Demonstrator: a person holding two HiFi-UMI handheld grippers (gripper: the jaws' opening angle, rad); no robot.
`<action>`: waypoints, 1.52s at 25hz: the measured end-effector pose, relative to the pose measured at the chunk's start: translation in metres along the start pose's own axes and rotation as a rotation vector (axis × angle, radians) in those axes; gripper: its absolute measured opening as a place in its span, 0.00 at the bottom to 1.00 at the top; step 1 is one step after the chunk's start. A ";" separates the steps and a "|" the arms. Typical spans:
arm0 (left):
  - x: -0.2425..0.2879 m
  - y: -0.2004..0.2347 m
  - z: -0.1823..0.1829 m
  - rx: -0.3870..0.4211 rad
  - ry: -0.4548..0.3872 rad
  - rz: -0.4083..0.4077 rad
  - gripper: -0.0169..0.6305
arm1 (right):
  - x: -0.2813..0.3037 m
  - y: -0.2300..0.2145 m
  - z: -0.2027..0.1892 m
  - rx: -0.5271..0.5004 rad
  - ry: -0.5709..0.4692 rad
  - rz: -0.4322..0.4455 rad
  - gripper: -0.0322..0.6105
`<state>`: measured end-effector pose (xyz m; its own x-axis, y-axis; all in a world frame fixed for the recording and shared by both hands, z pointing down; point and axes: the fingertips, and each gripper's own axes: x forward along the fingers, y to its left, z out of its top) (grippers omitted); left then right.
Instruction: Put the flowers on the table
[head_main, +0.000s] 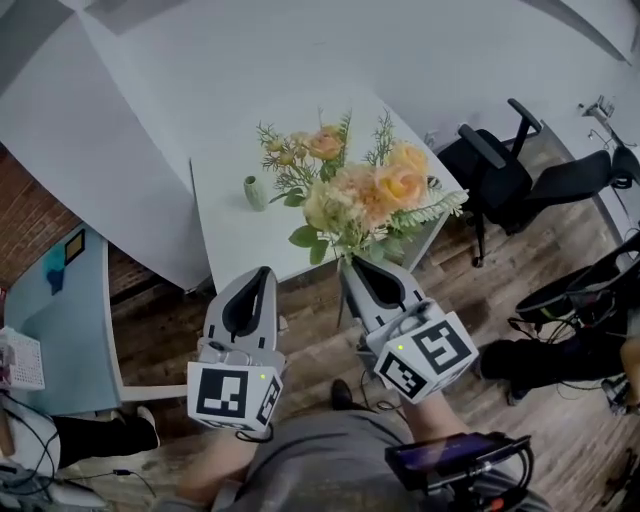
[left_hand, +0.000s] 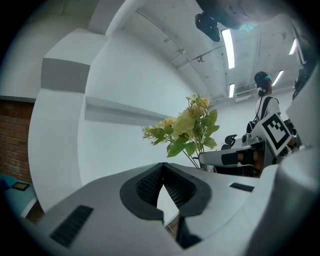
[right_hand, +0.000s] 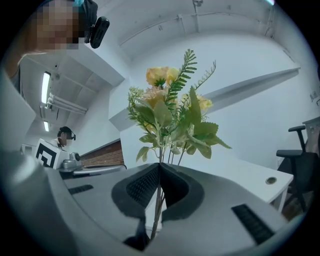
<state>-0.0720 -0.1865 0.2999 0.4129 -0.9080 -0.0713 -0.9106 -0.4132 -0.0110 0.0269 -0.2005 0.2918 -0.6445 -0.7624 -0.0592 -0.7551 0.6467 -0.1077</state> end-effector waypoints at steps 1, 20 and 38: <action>-0.004 -0.002 -0.001 -0.009 0.004 -0.003 0.04 | -0.004 0.003 -0.001 0.001 0.009 -0.006 0.07; -0.025 0.000 0.014 -0.110 0.157 -0.122 0.04 | -0.023 0.031 0.015 0.092 0.133 -0.158 0.07; -0.022 -0.012 -0.018 -0.098 0.120 -0.075 0.04 | -0.021 0.014 0.005 0.011 0.065 -0.096 0.07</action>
<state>-0.0696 -0.1631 0.3197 0.4847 -0.8735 0.0456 -0.8731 -0.4800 0.0857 0.0304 -0.1759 0.2867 -0.5758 -0.8175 0.0168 -0.8128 0.5700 -0.1207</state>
